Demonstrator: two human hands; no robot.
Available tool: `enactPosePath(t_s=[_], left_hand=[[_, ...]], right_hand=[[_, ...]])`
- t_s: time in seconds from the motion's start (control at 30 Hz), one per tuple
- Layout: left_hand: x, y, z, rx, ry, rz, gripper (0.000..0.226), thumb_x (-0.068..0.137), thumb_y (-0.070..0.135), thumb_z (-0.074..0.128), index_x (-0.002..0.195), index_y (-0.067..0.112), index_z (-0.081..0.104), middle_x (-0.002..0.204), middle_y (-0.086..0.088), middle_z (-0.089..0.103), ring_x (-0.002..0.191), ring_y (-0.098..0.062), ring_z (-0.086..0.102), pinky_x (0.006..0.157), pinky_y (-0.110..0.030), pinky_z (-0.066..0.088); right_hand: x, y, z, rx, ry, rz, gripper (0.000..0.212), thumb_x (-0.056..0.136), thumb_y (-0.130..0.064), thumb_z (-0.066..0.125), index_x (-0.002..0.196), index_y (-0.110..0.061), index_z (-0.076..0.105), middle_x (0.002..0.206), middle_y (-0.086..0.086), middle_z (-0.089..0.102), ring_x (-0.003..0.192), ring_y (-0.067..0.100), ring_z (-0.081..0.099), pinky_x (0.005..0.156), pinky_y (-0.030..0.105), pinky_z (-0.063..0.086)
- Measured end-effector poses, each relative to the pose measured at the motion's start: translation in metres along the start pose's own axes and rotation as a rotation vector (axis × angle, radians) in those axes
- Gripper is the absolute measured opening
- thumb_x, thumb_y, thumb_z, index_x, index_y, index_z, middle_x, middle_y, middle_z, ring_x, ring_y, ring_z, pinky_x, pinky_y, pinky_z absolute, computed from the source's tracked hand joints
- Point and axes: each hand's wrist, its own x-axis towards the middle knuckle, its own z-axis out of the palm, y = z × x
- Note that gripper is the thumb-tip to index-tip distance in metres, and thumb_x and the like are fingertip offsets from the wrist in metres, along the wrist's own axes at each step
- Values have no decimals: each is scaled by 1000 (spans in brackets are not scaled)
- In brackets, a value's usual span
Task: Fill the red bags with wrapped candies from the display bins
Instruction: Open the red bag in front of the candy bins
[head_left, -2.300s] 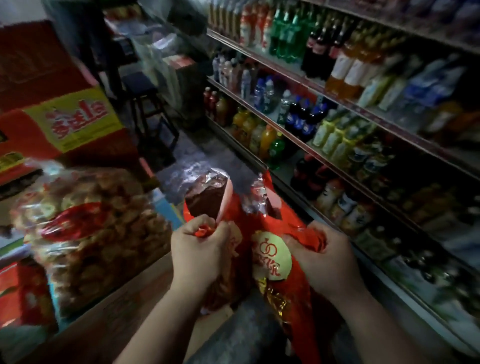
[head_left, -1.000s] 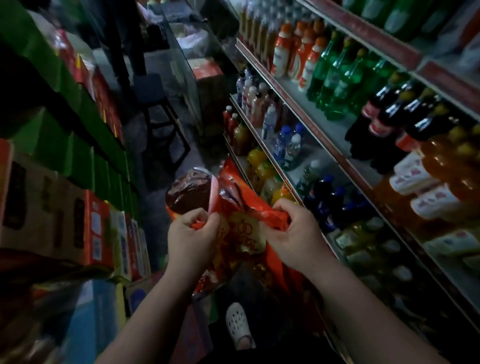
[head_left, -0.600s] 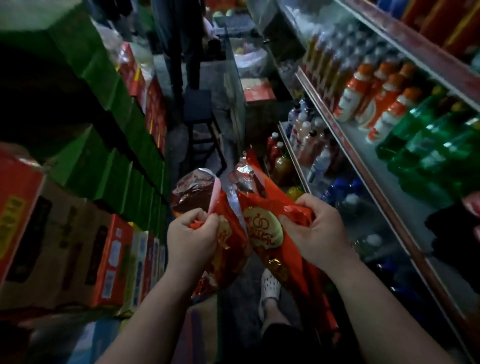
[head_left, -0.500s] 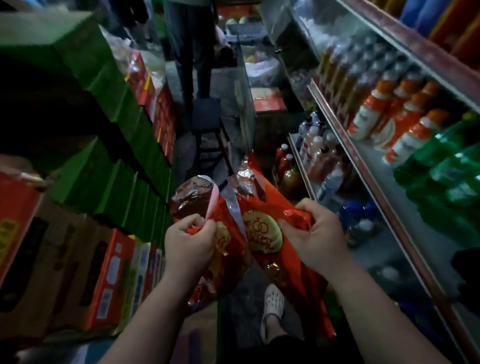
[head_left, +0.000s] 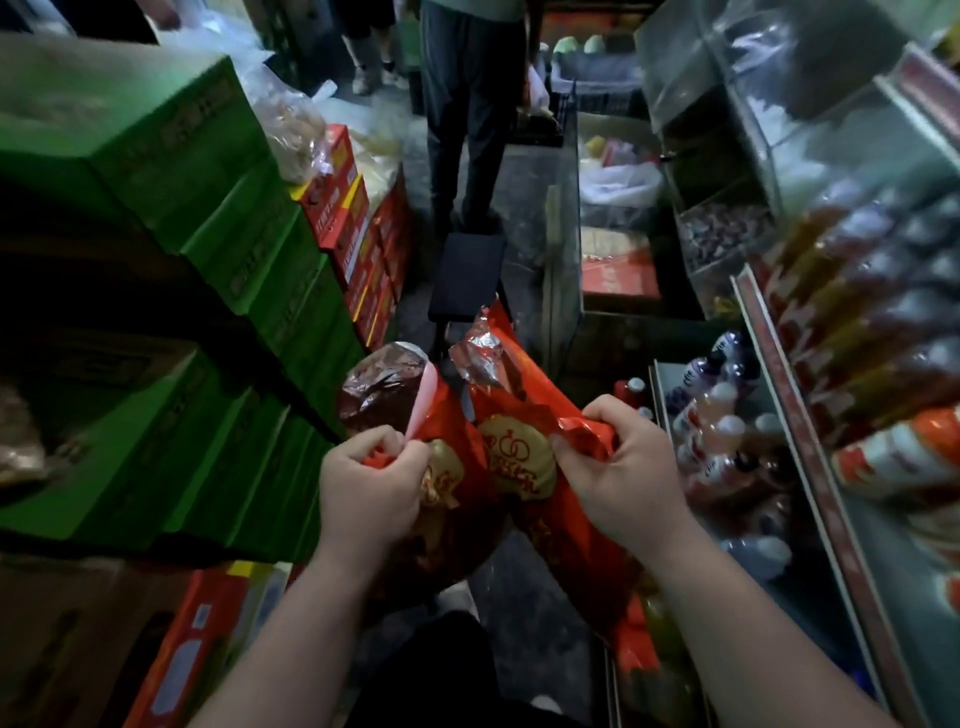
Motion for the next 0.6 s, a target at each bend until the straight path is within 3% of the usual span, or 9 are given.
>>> enactPosePath(t_s=[0.17, 0.33, 0.4, 0.47, 0.6], left_hand=[[111, -13, 40, 15, -71, 4, 37, 68, 18, 64, 47, 7, 36, 47, -3, 39, 45, -10, 36, 44, -26, 35], [235, -12, 63, 26, -145, 65, 40, 71, 12, 67, 48, 7, 35, 46, 5, 36, 46, -5, 34, 46, -22, 34], [284, -5, 72, 21, -165, 90, 39, 71, 14, 66, 48, 8, 35, 47, 5, 37, 47, -5, 35, 46, -22, 34], [328, 4, 87, 30, -184, 121, 44, 74, 5, 68, 47, 11, 34, 47, 7, 36, 47, -4, 34, 47, -20, 32], [400, 21, 125, 56, -254, 178, 46, 76, -2, 68, 47, 14, 35, 48, 0, 36, 49, -6, 34, 48, -26, 33]], right_hand=[[107, 23, 30, -5, 13, 44, 32, 87, -6, 78, 67, -14, 54, 56, -9, 50, 50, 5, 45, 50, 13, 34], [212, 28, 51, 1, 52, 105, 22, 87, -13, 79, 74, -10, 61, 66, 11, 61, 61, 29, 57, 57, 43, 49], [254, 30, 57, -17, 105, 94, 21, 84, -22, 78, 74, -15, 61, 65, 7, 61, 57, 23, 57, 56, 39, 50], [291, 34, 63, -45, 163, 106, 23, 82, -31, 76, 74, -19, 58, 62, 2, 58, 50, 6, 48, 50, 28, 45], [357, 47, 67, -16, 249, 126, 29, 82, -42, 74, 76, -19, 57, 65, 5, 59, 50, 1, 47, 48, 20, 43]])
